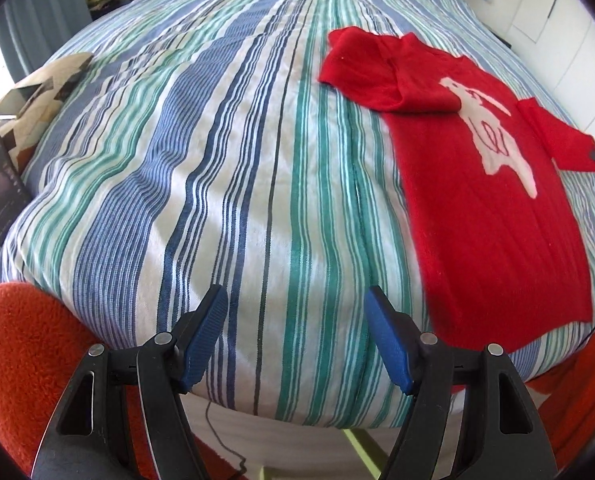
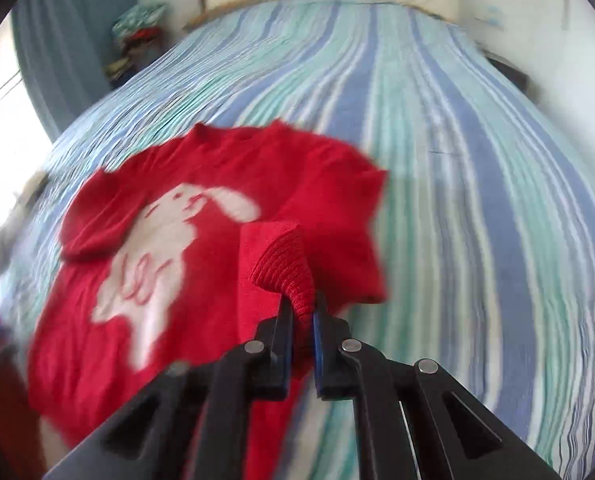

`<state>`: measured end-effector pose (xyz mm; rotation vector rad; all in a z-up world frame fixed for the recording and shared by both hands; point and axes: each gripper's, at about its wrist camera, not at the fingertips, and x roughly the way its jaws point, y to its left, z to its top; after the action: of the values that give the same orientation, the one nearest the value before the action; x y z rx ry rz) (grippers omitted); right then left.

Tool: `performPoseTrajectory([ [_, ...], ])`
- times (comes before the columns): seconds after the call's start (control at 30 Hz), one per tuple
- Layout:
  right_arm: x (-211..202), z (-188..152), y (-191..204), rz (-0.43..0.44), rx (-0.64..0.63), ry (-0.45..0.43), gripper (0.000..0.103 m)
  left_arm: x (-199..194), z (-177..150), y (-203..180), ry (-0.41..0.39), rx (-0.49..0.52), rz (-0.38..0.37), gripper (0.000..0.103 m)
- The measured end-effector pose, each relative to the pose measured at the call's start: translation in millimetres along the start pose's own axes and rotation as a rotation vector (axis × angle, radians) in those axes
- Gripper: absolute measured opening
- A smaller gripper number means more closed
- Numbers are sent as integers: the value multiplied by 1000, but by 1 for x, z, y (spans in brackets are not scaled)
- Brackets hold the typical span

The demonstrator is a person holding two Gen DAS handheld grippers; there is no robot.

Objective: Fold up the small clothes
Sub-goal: 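Grasp a sweater sleeve with the right gripper and stretch it out flat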

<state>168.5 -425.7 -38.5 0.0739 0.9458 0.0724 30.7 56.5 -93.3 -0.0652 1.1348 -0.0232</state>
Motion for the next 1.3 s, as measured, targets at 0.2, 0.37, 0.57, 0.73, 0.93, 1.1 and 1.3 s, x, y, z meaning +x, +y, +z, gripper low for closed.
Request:
performPoseTrajectory([
  [0.2,-53,-30,-188,-242,445,-52,8,2,-2,-8,7,33,21,73],
  [0.37,-45,-42,-220,-277,475,-2,8,4,-3,-15,14,71,42,73],
  [0.57,-24,-62,-249,-303,578,58,8,7,-5,-14,29,73,56,73],
  [0.73,-9,-73,-266,-347,602,109,7,11,-5,-11,41,66,69,73],
  [0.93,0,-82,-282,-333,614,122,8,11,-6,-11,43,70,82,73],
  [1.1,-27,-88,-298,-333,632,109,33,14,-6,-12,51,67,84,73],
  [1.3,-63,-76,-276,-291,559,-8,35,16,-5,-16,53,82,96,73],
])
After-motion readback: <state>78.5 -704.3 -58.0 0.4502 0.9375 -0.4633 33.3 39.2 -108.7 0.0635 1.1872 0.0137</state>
